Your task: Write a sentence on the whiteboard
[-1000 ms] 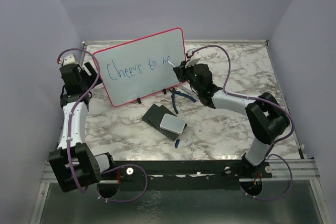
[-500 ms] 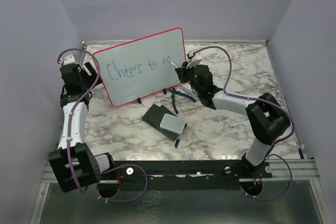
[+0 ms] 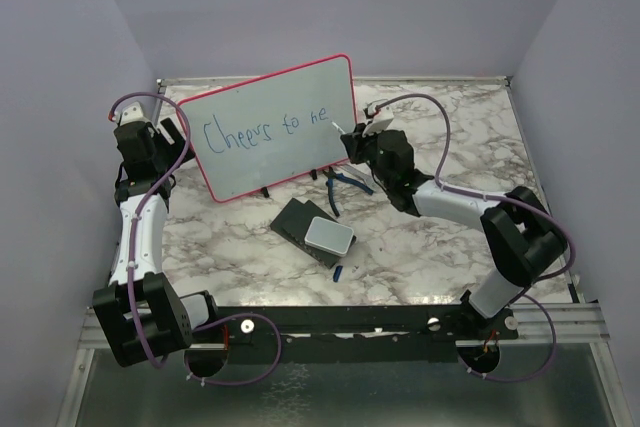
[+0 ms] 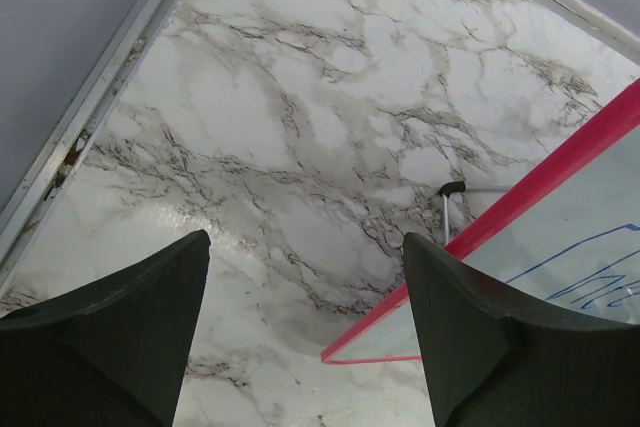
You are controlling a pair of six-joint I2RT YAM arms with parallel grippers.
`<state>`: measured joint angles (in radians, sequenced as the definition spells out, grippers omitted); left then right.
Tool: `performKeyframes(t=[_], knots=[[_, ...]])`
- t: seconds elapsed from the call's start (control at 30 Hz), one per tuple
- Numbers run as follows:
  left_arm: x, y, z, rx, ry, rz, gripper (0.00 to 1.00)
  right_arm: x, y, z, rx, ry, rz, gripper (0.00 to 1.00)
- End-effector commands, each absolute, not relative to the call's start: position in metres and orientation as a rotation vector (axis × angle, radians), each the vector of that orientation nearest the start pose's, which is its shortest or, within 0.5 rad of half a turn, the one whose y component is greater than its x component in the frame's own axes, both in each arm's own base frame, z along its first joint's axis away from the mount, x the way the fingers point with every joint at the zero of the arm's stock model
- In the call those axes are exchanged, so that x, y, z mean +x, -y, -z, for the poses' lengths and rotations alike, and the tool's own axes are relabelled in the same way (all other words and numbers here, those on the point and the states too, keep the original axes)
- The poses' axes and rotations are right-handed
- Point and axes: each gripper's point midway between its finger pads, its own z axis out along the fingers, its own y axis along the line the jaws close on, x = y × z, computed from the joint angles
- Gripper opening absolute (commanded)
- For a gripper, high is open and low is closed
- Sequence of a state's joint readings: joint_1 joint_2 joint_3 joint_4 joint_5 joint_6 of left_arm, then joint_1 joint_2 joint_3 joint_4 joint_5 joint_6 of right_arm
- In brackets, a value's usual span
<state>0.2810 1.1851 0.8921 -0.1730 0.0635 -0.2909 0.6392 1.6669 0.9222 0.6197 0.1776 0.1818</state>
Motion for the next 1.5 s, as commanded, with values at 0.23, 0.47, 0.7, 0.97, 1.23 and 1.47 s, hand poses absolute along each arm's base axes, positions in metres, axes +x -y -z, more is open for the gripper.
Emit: performKeyframes(t=[0.23,0.47,0.7,0.97,1.23,1.47], knots=[[0.367,-0.079,-0.206,-0.514,-1.935,0.075,0.8,0.428,-0.279,-0.222,-0.237,-1.601,-0.452,0.01],[0.367,-0.079,-0.206,-0.514,-1.936,0.073,0.8,0.436,-0.283,-0.226,-0.237,-1.591,-0.446,0.01],[0.367,-0.079,-0.207,-0.513,-1.935,0.073,0.8,0.444,-0.285,-0.219,-0.231,-1.613,-0.438,0.01],[0.367,-0.078,-0.208,-0.512,-1.933,0.076,0.8,0.45,-0.286,-0.21,-0.235,-1.634,-0.436,0.01],[0.367,-0.078,-0.207,-0.511,-1.933,0.076,0.8,0.45,-0.282,-0.198,-0.226,-1.663,-0.421,0.01],[0.367,-0.078,-0.207,-0.511,-1.934,0.077,0.8,0.44,-0.279,-0.181,-0.229,-1.703,-0.434,0.01]])
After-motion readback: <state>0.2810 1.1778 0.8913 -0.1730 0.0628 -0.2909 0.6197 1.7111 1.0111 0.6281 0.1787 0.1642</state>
